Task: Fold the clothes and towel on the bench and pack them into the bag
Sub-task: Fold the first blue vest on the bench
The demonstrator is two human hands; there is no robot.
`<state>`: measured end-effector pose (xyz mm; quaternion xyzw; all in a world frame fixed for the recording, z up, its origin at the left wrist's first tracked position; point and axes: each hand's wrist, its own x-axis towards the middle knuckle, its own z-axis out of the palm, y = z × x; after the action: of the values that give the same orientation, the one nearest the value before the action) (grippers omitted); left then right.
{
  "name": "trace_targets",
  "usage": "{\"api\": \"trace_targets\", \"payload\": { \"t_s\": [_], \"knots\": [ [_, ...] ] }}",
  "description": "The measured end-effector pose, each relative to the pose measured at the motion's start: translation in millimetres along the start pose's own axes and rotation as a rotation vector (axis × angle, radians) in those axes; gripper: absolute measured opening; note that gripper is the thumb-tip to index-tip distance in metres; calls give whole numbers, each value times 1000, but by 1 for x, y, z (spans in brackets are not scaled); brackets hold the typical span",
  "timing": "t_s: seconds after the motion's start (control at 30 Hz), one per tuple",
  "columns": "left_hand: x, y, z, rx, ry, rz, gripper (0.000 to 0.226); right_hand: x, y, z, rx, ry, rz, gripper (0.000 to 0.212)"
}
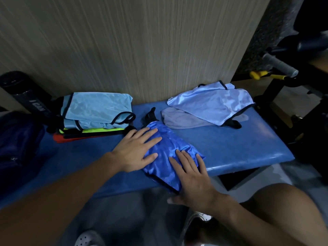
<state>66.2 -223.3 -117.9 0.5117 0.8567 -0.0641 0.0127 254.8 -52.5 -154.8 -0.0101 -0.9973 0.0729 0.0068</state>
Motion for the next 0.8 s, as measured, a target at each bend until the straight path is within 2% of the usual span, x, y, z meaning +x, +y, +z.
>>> {"api": "trace_targets", "payload": {
  "t_s": [0.1,0.17,0.23,0.3,0.37,0.47,0.5,0.6,0.63,0.73,0.8],
  "knots": [
    [17,-1,-14,26,202,56,57,13,5,-19,290,103,79,115],
    [33,-4,-22,17,248,114,57,18,9,-31,413,84,133,122],
    [50,-8,-31,-21,135,167,65,23,13,-35,528,88,200,125],
    [65,-14,-39,-12,-53,200,79,28,15,-36,601,171,314,114],
    [77,-20,-43,-9,-173,206,90,33,17,-36,514,209,398,96],
    [88,-25,-47,-27,-213,188,100,41,22,-33,331,99,452,95],
    [89,-25,-48,-26,-214,181,98,45,23,-34,331,70,463,90],
    [87,-29,-50,-65,-212,163,77,53,25,-40,357,65,446,37],
    [84,-31,-51,-95,-220,146,68,54,26,-40,354,58,438,30],
    [72,-33,-56,-199,-249,75,51,57,31,-40,431,99,428,22],
    [62,-35,-59,-290,-239,15,48,58,33,-42,540,168,458,27]
  ]
}}
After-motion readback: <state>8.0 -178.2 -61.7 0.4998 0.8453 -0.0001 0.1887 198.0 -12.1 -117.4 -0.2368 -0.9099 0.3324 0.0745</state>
